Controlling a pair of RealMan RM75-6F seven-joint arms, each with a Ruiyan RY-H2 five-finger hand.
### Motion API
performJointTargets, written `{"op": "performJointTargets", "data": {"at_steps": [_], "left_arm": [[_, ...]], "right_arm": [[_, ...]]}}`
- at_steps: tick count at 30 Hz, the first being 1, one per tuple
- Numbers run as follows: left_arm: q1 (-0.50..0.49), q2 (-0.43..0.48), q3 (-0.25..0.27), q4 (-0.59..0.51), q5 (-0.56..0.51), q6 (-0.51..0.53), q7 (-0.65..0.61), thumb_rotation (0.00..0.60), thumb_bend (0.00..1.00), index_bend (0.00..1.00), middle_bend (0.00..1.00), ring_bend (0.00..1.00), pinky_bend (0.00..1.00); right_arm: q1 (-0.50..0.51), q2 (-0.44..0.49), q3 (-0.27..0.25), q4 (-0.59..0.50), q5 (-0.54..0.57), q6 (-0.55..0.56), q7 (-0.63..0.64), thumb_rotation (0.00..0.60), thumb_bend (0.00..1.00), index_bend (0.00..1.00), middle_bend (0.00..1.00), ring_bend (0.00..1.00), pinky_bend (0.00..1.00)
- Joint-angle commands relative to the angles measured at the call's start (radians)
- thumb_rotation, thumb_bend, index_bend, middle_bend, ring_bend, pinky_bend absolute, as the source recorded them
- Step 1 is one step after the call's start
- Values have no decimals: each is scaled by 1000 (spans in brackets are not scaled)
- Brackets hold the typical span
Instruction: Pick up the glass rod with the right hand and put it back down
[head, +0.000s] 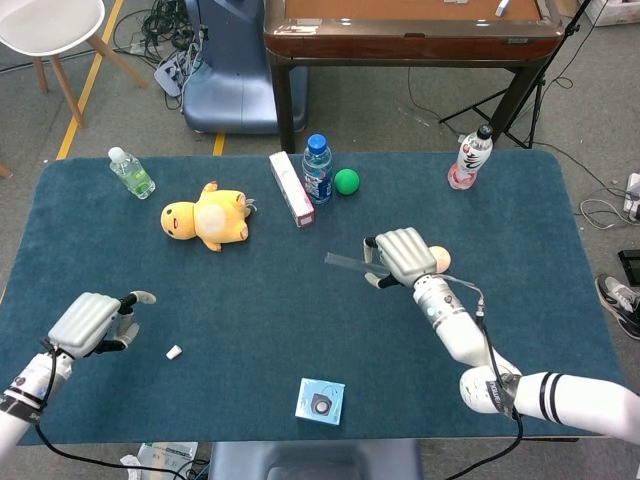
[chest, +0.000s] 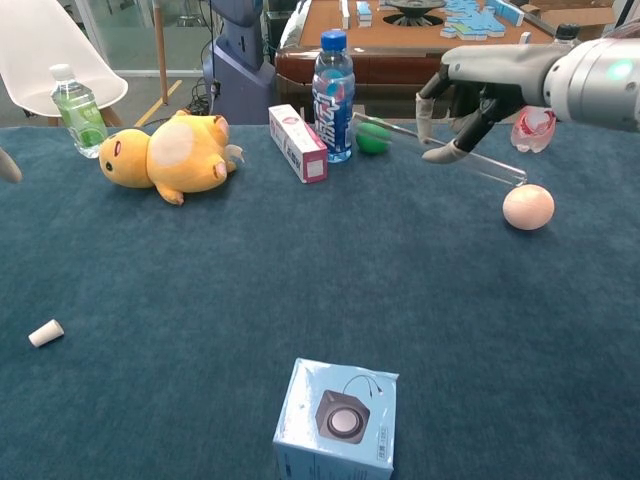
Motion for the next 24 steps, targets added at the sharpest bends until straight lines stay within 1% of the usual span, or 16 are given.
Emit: {"op": "performJointTargets", "data": {"at_steps": [1,2,4,8,10,13,20,24], "left_arm": [[-80,9,21,21,31,-100,-32,600,626,297,970,1000,977],[-94,7,25,22,32,-122,-31,600,659,285,989,1000,989],[-124,1,36,20,34,-169,-20,600,688,273,1000,1000,999],[-165,-16,51,13,18,-243,29,600,708,267,1000,1000,1000],[-183,-23,60,10,-3,-288,72,600,709,268,1000,1000,1000],[-194,-35,67,4,-47,-326,122,600,709,269,1000,1000,1000],[-190,-56,88,3,-125,-344,208,600,709,269,1000,1000,1000],[-188,-65,102,-3,-158,-350,236,600,707,269,1000,1000,1000]], "right_arm": [[-17,43,-5,-40,-8,3,16,600,498,648,1000,1000,1000],[-19,51,-8,-46,-8,2,18,600,498,648,1000,1000,1000],[-25,65,-16,-53,-11,3,22,600,497,648,1000,1000,1000],[-34,80,-32,-63,-15,-2,32,600,498,649,1000,1000,1000],[-38,82,-38,-63,-21,-3,40,600,497,649,1000,1000,1000],[-46,83,-46,-59,-29,-4,54,600,498,648,1000,1000,1000],[-58,80,-61,-42,-42,-10,81,600,498,649,1000,1000,1000],[-64,76,-69,-35,-46,-12,90,600,497,649,1000,1000,1000]]}}
